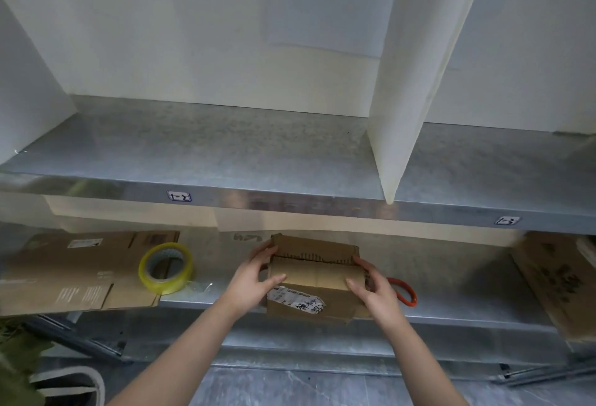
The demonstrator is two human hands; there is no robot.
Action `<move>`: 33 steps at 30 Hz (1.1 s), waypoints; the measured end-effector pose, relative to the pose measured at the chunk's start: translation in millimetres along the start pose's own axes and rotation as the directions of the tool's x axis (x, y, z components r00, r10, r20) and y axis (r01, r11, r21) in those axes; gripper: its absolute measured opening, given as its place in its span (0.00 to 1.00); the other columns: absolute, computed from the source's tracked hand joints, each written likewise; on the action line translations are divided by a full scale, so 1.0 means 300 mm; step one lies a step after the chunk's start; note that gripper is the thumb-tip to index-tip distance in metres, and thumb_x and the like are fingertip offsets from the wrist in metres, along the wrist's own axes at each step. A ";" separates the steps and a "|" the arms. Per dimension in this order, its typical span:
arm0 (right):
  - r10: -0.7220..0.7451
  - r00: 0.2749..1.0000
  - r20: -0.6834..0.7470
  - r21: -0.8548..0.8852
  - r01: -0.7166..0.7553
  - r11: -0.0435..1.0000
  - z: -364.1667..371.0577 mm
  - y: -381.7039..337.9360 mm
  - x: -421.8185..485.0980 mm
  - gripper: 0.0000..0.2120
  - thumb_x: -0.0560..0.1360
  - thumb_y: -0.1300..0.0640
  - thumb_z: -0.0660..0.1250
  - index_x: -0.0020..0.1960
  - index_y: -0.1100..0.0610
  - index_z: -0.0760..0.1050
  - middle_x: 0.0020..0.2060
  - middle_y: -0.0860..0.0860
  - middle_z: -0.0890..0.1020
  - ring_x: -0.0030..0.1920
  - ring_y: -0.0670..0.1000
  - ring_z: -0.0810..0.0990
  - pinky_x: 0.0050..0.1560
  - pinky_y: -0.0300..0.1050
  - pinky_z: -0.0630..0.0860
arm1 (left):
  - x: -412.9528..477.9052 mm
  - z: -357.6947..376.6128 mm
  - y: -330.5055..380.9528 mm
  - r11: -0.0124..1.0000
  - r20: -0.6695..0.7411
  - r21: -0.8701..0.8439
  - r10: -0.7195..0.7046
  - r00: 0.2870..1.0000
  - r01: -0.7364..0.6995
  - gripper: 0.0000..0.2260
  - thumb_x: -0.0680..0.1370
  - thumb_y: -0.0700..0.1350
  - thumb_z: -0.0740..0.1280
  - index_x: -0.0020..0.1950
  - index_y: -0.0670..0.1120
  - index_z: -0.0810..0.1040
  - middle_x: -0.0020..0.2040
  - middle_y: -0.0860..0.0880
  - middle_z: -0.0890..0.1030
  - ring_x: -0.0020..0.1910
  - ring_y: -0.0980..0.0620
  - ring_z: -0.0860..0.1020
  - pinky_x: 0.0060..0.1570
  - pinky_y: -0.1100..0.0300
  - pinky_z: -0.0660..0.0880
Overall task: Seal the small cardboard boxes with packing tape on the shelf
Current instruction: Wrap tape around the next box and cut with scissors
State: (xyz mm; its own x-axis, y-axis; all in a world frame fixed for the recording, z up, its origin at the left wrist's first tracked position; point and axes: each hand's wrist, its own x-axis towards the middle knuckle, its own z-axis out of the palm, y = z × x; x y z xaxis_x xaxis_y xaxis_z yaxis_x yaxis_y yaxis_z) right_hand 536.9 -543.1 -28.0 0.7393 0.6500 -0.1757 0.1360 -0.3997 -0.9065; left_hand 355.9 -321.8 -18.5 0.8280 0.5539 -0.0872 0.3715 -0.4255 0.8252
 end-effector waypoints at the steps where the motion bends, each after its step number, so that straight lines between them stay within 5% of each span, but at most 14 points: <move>1: -0.005 1.000 -0.024 -0.019 0.004 1.000 0.012 -0.001 0.013 0.25 0.76 0.54 0.71 0.70 0.45 0.69 0.68 0.47 0.73 0.68 0.48 0.70 0.68 0.44 0.68 | 0.013 -0.002 -0.007 1.000 0.003 0.020 0.012 1.000 -0.013 0.26 0.76 0.52 0.71 0.73 0.54 0.68 0.71 0.63 0.60 0.67 0.60 0.65 0.66 0.64 0.63; 9: 0.015 1.000 -0.019 -0.065 -0.017 0.998 0.023 -0.044 0.093 0.29 0.74 0.48 0.72 0.73 0.43 0.66 0.68 0.49 0.70 0.62 0.46 0.71 0.60 0.40 0.69 | 0.060 -0.051 -0.024 0.961 0.135 0.267 0.038 0.990 -0.073 0.25 0.80 0.59 0.59 0.76 0.55 0.61 0.77 0.60 0.53 0.75 0.56 0.57 0.70 0.64 0.57; 13: -0.075 0.996 -0.051 -0.254 0.059 0.965 0.004 -0.063 0.080 0.29 0.75 0.48 0.71 0.73 0.47 0.66 0.68 0.50 0.71 0.68 0.51 0.70 0.66 0.44 0.69 | 0.046 -0.061 0.007 0.867 0.108 0.487 0.059 0.992 -0.104 0.26 0.80 0.62 0.56 0.77 0.57 0.57 0.78 0.60 0.53 0.77 0.55 0.52 0.68 0.55 0.67; 18: -0.281 0.957 -0.077 -0.504 0.205 0.839 -0.023 -0.135 0.040 0.24 0.77 0.46 0.66 0.72 0.46 0.68 0.71 0.49 0.70 0.74 0.52 0.62 0.71 0.47 0.64 | 0.016 -0.069 0.066 0.784 0.063 0.598 0.163 0.985 -0.168 0.26 0.80 0.60 0.57 0.77 0.58 0.56 0.78 0.59 0.55 0.77 0.56 0.49 0.70 0.54 0.66; 26: -0.549 0.815 0.186 -0.618 0.532 0.579 0.155 -0.309 -0.055 0.20 0.79 0.47 0.60 0.70 0.47 0.70 0.68 0.47 0.74 0.72 0.51 0.65 0.71 0.47 0.64 | -0.139 -0.145 0.022 0.632 -0.053 0.767 0.231 0.972 -0.108 0.25 0.81 0.60 0.54 0.76 0.53 0.61 0.77 0.52 0.62 0.77 0.50 0.56 0.75 0.53 0.52; 33: -0.594 0.671 0.444 -0.600 0.715 0.359 0.504 -0.379 -0.105 0.22 0.77 0.50 0.62 0.70 0.49 0.70 0.69 0.51 0.73 0.72 0.57 0.66 0.71 0.54 0.67 | -0.317 -0.327 -0.209 0.578 -0.077 0.815 0.061 0.995 0.028 0.27 0.80 0.55 0.59 0.78 0.52 0.59 0.78 0.51 0.60 0.78 0.49 0.51 0.75 0.54 0.39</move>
State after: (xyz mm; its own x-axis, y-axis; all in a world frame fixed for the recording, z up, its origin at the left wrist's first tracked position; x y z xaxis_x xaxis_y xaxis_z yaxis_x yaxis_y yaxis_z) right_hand 398.3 -420.4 22.6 0.1225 0.9605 0.2500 0.9729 -0.0665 -0.2212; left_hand 212.7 -277.7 -7.0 0.8142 0.5805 0.0064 0.5803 -0.8142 0.0195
